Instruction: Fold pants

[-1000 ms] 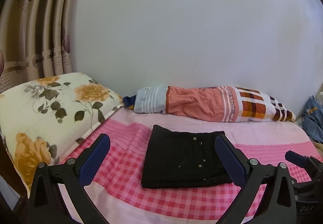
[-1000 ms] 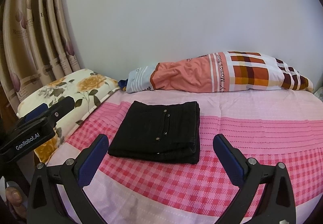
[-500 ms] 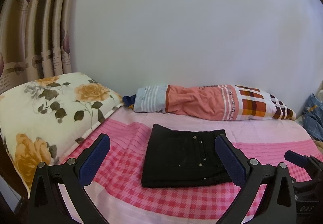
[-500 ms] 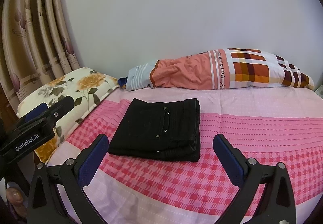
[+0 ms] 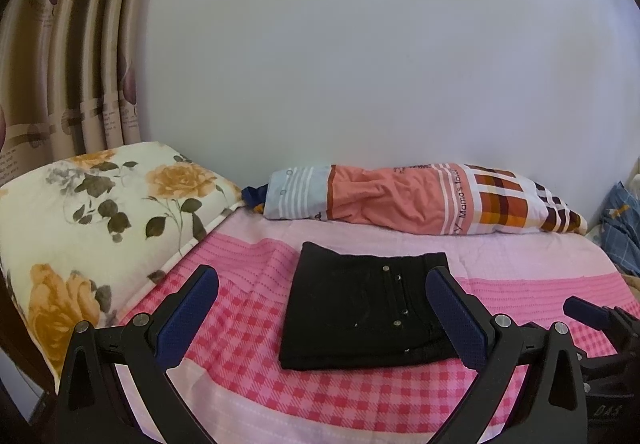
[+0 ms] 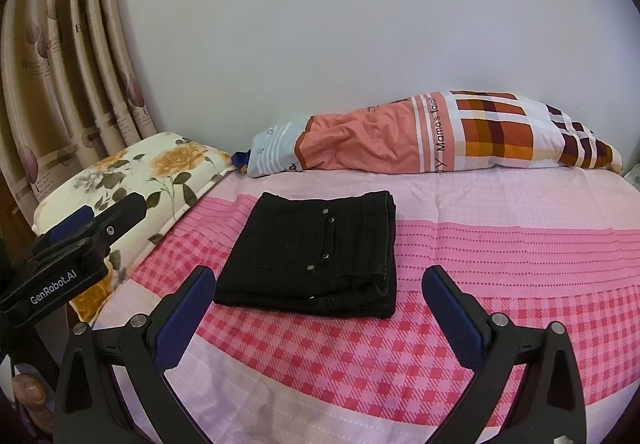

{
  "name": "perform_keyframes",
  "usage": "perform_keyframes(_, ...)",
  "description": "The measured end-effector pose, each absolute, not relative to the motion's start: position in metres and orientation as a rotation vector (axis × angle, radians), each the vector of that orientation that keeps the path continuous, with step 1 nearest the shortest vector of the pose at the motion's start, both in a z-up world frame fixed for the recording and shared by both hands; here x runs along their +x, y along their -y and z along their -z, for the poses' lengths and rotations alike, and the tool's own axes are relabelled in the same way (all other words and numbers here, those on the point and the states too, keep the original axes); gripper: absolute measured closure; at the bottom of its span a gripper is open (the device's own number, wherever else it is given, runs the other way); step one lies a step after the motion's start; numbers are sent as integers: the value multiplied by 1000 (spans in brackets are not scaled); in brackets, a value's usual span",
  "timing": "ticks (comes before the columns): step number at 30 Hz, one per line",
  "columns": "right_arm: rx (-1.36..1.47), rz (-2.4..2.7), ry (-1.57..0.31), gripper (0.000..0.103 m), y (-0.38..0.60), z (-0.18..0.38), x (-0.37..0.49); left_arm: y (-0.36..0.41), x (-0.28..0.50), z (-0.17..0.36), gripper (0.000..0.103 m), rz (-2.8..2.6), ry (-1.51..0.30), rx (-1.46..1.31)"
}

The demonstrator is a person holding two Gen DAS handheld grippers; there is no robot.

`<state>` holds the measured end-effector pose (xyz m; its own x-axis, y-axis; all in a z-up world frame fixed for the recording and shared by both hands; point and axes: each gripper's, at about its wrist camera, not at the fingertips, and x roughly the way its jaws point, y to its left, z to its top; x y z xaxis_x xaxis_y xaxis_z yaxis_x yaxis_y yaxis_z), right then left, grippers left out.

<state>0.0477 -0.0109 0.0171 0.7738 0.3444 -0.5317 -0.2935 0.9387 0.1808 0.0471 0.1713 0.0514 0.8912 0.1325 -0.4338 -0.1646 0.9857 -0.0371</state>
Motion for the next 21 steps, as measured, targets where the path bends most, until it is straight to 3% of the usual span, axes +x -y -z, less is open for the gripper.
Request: perform_keyframes(21,89,-349,-601,0,11,-13,49,-185,57,-48,0,-182,-454,-107)
